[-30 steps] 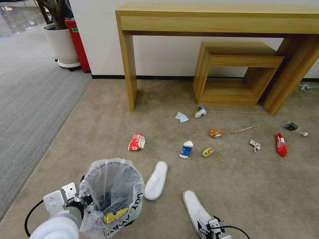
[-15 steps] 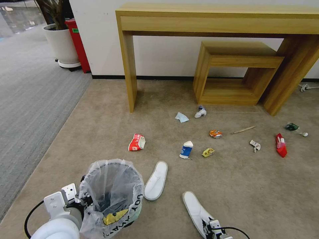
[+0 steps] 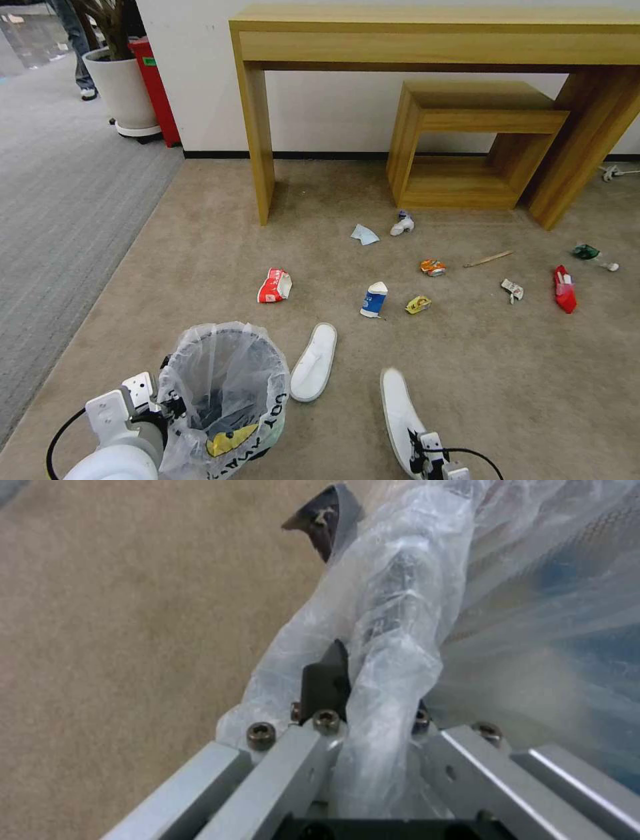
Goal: Pick up the trash bin and place the garbage on the floor into it.
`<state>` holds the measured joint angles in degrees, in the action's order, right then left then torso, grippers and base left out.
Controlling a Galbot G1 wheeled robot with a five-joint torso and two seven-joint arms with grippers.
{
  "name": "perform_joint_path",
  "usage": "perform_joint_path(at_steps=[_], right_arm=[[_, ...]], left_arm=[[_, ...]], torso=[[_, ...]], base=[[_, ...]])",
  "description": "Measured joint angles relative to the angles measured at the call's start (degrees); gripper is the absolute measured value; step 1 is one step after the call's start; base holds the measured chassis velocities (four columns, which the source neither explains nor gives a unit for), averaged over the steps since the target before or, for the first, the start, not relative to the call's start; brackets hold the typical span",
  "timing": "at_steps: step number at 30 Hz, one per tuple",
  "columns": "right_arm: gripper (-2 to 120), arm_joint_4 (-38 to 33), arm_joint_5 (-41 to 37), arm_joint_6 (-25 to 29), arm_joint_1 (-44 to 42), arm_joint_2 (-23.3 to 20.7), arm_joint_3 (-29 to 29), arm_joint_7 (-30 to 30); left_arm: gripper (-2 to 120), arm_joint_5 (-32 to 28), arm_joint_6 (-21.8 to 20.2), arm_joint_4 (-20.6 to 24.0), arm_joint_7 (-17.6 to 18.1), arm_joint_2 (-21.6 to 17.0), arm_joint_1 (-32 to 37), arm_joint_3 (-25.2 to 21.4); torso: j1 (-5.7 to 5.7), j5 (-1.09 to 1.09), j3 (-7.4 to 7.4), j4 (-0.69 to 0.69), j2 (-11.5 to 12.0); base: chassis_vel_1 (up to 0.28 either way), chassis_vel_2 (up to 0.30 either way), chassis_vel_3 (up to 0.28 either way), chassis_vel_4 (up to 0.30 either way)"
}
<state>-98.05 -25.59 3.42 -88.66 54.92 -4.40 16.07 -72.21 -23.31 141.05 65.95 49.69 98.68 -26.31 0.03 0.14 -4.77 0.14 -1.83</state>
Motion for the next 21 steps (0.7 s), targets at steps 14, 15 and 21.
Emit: perform_joint_path(at_steps=[14,15,21], right_arm=[[0,-10.8,7.8,15.3,-1.7,-3.1,-11.6,-18.2],[0,-11.4,6.9,16.4,-1.3,-3.4,-12.1,-20.5],[0,-15.5,2.0,17.1,-0.8,-6.1,-14.0,-26.1]], left_arm=[[1,2.0,-0.2,0.1,-1.0,2.1,1.2,1.8],[1,2.0,-0.2,0.2,-1.1,2.1,1.3,1.8],[1,2.7,-0.2,0.3,-1.6,2.4,2.0,1.9]], torso=[[0.00,-0.11,0.00,0.01,0.0],[0.00,-0.11,0.00,0.00,0.0],[0.00,-0.14,0.00,-0.01,0.0]], base=[[0.000,0.000,0.000,0.000],[0.000,0.000,0.000,0.000],[0.000,0.000,0.000,0.000]])
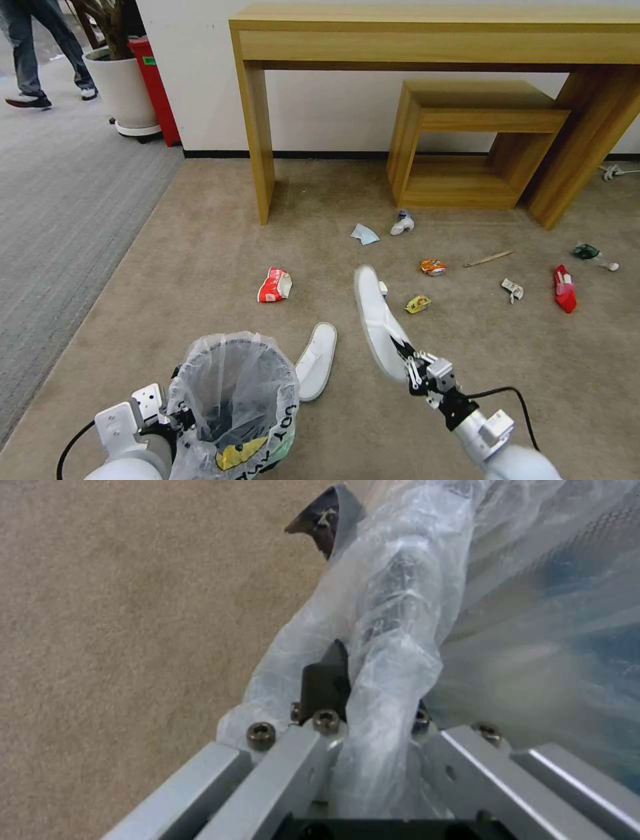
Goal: Pick up the trash bin and place the garbage on the floor into it.
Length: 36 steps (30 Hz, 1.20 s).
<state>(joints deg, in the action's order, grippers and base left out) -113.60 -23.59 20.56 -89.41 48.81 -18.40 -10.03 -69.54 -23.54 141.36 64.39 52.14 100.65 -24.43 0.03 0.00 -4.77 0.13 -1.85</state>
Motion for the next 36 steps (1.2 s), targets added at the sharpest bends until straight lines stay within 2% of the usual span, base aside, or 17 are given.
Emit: perform_joint_path(at_steps=[5,10,15,17,29,36], right_arm=[[0,-4.0,-4.0,-0.3,-1.9,-3.2,-1.6,-3.4],[0,-5.7,-5.7,-0.6,-2.3,-4.0,-1.1,-5.4],[0,-7.2,-7.6,-1.6,-1.8,-4.7,1.8,-8.0],[0,-8.6,-9.0,-2.5,-0.6,-5.3,4.6,-10.8],[0,-10.9,-14.4,-5.3,3.7,-7.0,9.7,-11.5],[0,-9.8,-17.7,-6.8,9.8,-5.5,16.4,-10.1]], left_arm=[[1,0.7,0.0,0.0,-0.4,0.8,0.0,0.5],[1,0.9,0.0,-0.2,-0.5,1.0,-0.3,0.7],[1,0.9,-0.1,-0.4,-0.6,1.0,-0.8,0.7],[1,0.3,-0.1,-0.5,-0.7,1.0,-1.1,0.6],[1,-0.3,0.0,-1.3,-0.9,1.7,-2.5,1.3],[1,-1.2,0.0,-1.5,-0.9,1.5,-3.0,1.2]], torso=[[0.00,-0.01,0.00,0.01,0.0],[0.00,-0.01,0.00,0.01,0.0],[0.00,0.00,0.00,0.01,0.0],[0.00,0.00,0.00,0.01,0.0],[0.00,-0.01,0.00,0.01,0.0],[0.00,0.00,0.00,0.01,0.0]], base=[[0.000,0.000,0.000,0.000],[0.000,0.000,0.000,0.000],[0.000,0.000,0.000,0.000],[0.000,0.000,0.000,0.000],[0.000,0.000,0.000,0.000],[0.000,0.000,0.000,0.000]])
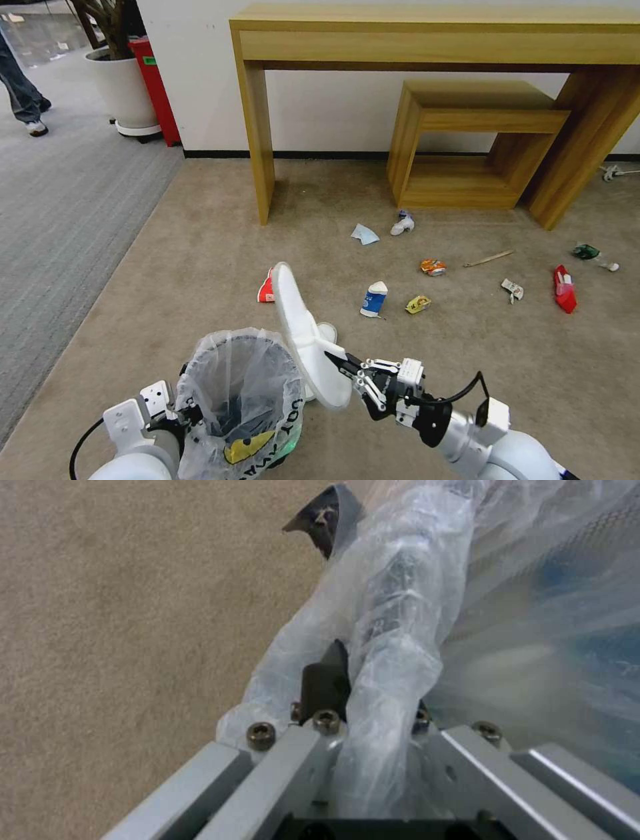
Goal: Pick up the trash bin and place the garbage on the floor into it.
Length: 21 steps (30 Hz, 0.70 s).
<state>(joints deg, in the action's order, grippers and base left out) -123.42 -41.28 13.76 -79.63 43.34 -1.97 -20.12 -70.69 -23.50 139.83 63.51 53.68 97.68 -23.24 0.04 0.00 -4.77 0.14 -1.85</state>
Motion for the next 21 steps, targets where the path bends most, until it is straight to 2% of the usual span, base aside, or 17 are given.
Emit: perform_joint_path(at_steps=[8,13,16,21], right_arm=[[0,2.4,-3.3,-1.5,8.2,3.0,8.4,2.0],[0,4.3,-3.7,-1.5,10.9,4.0,11.3,2.2],[0,9.7,-5.6,-1.5,18.2,7.1,18.5,3.5],[0,14.4,-6.0,-1.4,21.7,9.8,24.1,5.1]], left_arm=[[1,-0.3,0.0,-0.4,0.1,0.1,-0.4,0.0],[1,-0.4,0.0,-0.5,0.1,0.1,-0.5,0.0],[1,-0.6,0.1,-0.9,0.2,0.2,-0.7,0.0],[1,-0.8,0.2,-1.0,0.3,0.1,-0.6,-0.6]], torso=[[0.00,-0.01,0.00,-0.01,0.0],[0.00,-0.01,0.00,0.00,0.0],[0.00,-0.01,0.00,0.00,0.0],[0.00,-0.01,0.00,0.00,0.0]], base=[[0.000,0.000,0.000,0.000],[0.000,0.000,0.000,0.000],[0.000,0.000,0.000,0.000],[0.000,0.000,0.000,0.000]])
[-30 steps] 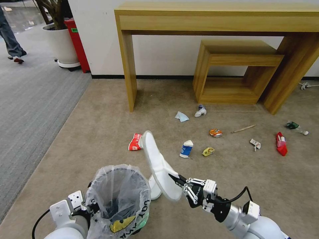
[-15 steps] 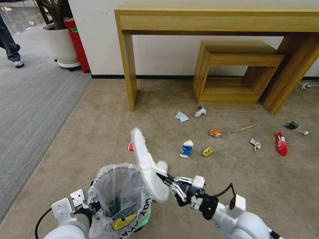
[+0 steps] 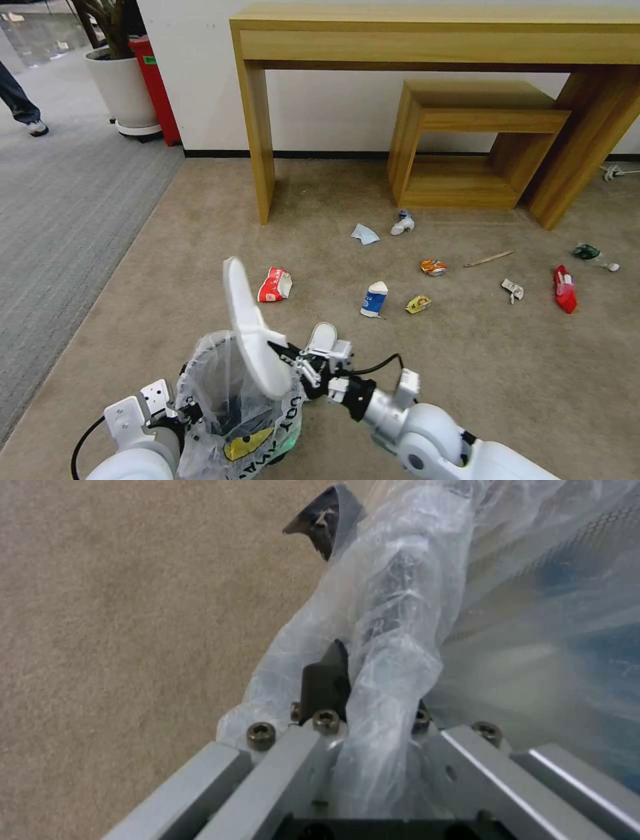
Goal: Pick up the trash bin and place the garbage on the floor into it.
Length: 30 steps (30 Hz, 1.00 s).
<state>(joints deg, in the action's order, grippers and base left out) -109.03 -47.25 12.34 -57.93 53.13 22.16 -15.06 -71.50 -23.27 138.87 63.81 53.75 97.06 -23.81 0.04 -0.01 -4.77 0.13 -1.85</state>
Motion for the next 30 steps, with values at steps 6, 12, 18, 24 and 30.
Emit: perform_joint_path(at_steps=[6,12,18,24,30], right_arm=[[0,1.5,-0.1,0.1,1.5,1.1,2.2,0.2],[5,1.4,0.3,-0.8,1.9,0.0,2.2,-1.0],[25,1.4,0.4,-1.2,2.1,-0.6,2.0,-1.5],[51,1.4,-0.4,-1.5,3.3,-0.6,2.6,-1.2],[68,1.0,-1.0,-1.6,3.8,-0.6,1.9,0.2]], left_arm=[[1,-0.8,0.2,0.0,0.1,-0.4,-0.2,-0.7],[1,-1.2,0.2,0.0,0.3,-0.6,-0.3,-1.1],[1,-1.3,0.2,0.0,0.3,-0.6,-0.4,-1.2],[1,-1.2,0.1,0.0,0.3,-0.2,-0.3,-1.4],[1,-1.2,0.0,0.2,0.4,-0.2,0.2,-2.2]], torso=[[0.00,0.00,0.00,0.00,0.0],[0.00,0.00,0.00,0.00,0.0],[0.00,0.00,0.00,0.00,0.0],[0.00,0.01,0.00,0.00,0.0],[0.00,0.01,0.00,0.00,0.0]], base=[[0.000,0.000,0.000,0.000],[0.000,0.000,0.000,0.000],[0.000,0.000,0.000,0.000],[0.000,0.000,0.000,0.000],[0.000,0.000,0.000,0.000]])
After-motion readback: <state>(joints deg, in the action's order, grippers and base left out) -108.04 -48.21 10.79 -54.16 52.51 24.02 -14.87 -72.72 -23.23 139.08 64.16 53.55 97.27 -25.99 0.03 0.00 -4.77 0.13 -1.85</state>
